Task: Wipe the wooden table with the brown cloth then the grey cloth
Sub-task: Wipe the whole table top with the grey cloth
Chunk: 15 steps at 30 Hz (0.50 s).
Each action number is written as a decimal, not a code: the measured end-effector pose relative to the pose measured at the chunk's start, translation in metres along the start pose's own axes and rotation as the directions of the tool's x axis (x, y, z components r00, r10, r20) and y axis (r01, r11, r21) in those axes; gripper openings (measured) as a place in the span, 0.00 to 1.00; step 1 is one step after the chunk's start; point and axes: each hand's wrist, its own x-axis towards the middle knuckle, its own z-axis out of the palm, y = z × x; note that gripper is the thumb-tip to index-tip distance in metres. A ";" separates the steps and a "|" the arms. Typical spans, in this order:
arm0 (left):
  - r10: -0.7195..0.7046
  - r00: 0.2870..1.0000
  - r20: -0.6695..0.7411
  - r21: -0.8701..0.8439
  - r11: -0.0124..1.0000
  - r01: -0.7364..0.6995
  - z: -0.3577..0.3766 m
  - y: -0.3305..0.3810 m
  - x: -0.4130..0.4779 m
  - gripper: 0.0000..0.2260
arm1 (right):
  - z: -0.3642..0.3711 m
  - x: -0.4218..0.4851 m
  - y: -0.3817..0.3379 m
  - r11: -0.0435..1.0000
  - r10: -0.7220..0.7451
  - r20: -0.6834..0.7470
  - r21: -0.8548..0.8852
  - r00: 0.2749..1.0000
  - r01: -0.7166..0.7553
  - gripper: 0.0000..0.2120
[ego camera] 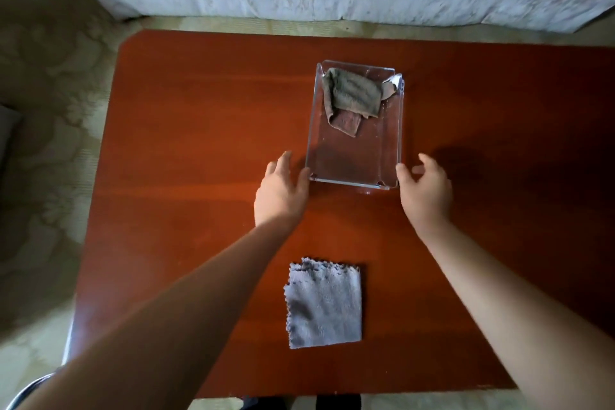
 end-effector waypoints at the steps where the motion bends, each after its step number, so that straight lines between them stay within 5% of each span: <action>1: -0.033 0.998 0.048 0.013 0.999 0.032 0.003 0.008 0.011 0.21 | 0.000 0.012 -0.004 1.000 0.012 0.065 -0.029 0.998 -0.010 0.25; 5: -0.110 0.987 0.114 0.063 0.993 0.103 0.010 0.020 0.033 0.12 | 0.009 0.034 -0.008 0.998 0.002 0.183 -0.057 0.983 0.009 0.21; 15: -0.164 0.982 -0.093 -0.051 0.986 0.160 -0.079 -0.058 0.058 0.07 | 0.073 -0.003 -0.106 0.990 -0.136 0.324 0.026 0.936 0.135 0.20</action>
